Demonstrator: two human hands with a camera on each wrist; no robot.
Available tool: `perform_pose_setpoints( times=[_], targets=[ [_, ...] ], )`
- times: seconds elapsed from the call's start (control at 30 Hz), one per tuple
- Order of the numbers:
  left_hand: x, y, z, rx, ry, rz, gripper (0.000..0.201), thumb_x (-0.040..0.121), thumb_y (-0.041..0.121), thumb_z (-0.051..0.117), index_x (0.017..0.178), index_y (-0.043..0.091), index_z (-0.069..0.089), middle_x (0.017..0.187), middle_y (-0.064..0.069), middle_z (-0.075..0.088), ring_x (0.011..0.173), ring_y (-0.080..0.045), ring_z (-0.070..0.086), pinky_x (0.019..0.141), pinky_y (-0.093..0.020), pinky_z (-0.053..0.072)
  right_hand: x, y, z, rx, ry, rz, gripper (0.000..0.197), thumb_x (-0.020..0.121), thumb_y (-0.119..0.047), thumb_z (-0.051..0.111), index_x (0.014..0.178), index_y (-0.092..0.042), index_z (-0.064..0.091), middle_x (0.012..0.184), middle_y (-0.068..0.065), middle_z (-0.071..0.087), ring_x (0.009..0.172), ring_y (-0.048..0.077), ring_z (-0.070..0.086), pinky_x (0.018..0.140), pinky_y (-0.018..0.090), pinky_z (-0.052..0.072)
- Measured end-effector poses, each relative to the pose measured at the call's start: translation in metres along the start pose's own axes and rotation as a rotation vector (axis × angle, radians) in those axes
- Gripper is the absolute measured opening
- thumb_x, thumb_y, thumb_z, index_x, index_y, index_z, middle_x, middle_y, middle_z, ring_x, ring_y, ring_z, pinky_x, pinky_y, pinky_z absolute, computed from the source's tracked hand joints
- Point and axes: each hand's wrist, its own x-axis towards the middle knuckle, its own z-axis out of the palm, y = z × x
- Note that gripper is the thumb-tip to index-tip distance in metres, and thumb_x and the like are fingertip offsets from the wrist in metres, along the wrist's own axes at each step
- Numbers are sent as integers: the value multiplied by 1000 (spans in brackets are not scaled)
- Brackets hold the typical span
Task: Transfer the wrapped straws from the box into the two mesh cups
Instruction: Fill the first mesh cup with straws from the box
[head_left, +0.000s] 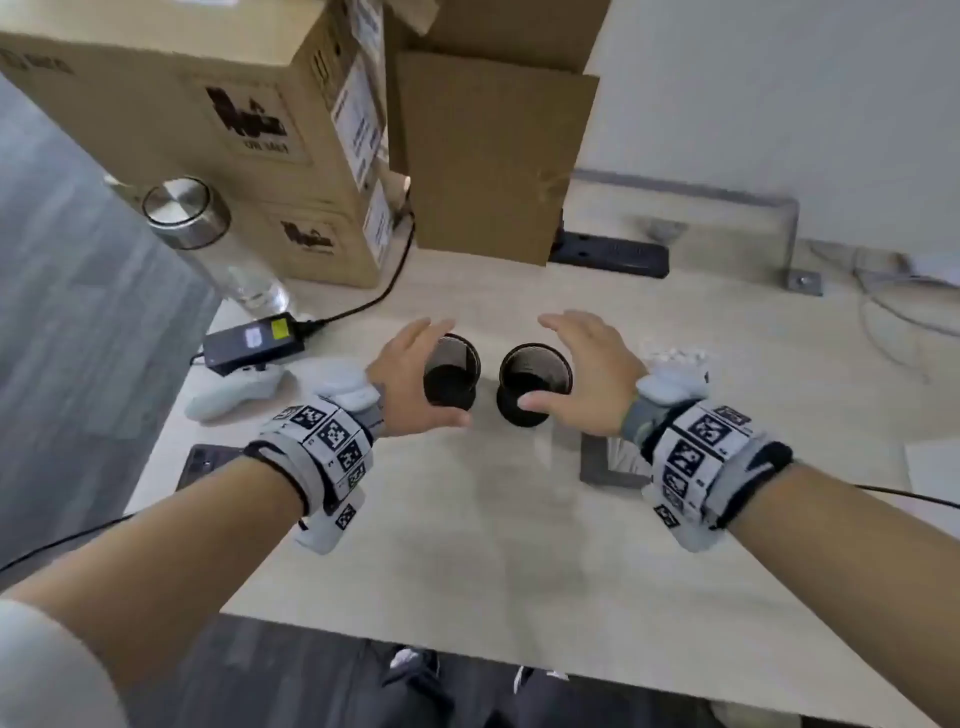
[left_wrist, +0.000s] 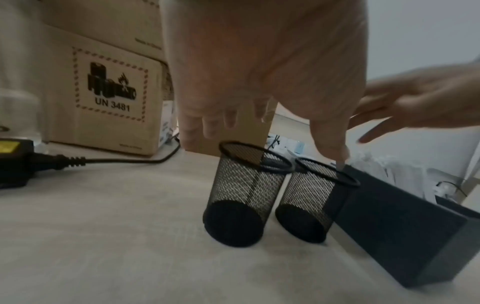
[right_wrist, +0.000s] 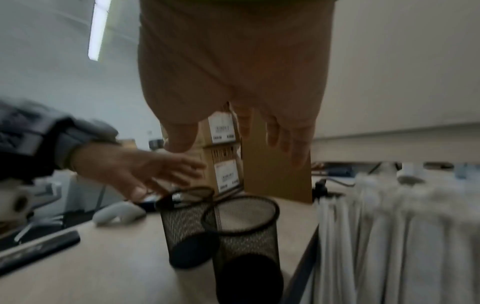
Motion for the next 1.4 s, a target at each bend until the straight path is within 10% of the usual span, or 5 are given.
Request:
perform_pose_setpoints(
  times=[0.13,0.47,0.97,1.1,1.4],
  targets=[
    [7,2,12,52,17,-30,120,55,58,83,150,38,11,159,-8,13,146,-28,16,115,-47,28,20,-3,30,-161,-145,51,111,61,-66,76,149,-39,13,160,7,10,145,32,15,110,51,31],
    [0,7,20,-5,102,-53,105,64,35,82,149,35,20,140,-3,41,122,-29,44,100,-39,41,11,8,62,-145,-23,32,86,69,-44,69,143,-34,24,140,3,36,122,32,40,85,40,48],
    [-115,21,74,-38,139,-113,107,66,33,81,150,37,15,145,0,36,126,-28,39,102,-42,40,-95,7,100,-48,-107,-82,88,73,-44,70,146,-32,23,145,2,30,130,31,34,100,43,44],
    [-113,25,76,44,164,-45,112,60,55,76,151,33,15,153,-4,30,140,-32,27,113,-49,29,-98,10,93,-10,-100,-83,94,72,-59,71,148,-31,23,155,4,22,139,29,22,111,43,31],
    [-112,80,98,-117,123,91,109,66,43,84,152,30,18,156,-7,23,145,-25,18,118,-38,19,-114,70,60,-27,189,76,49,82,-41,67,123,-15,60,118,8,63,112,32,54,96,38,40]
  ],
)
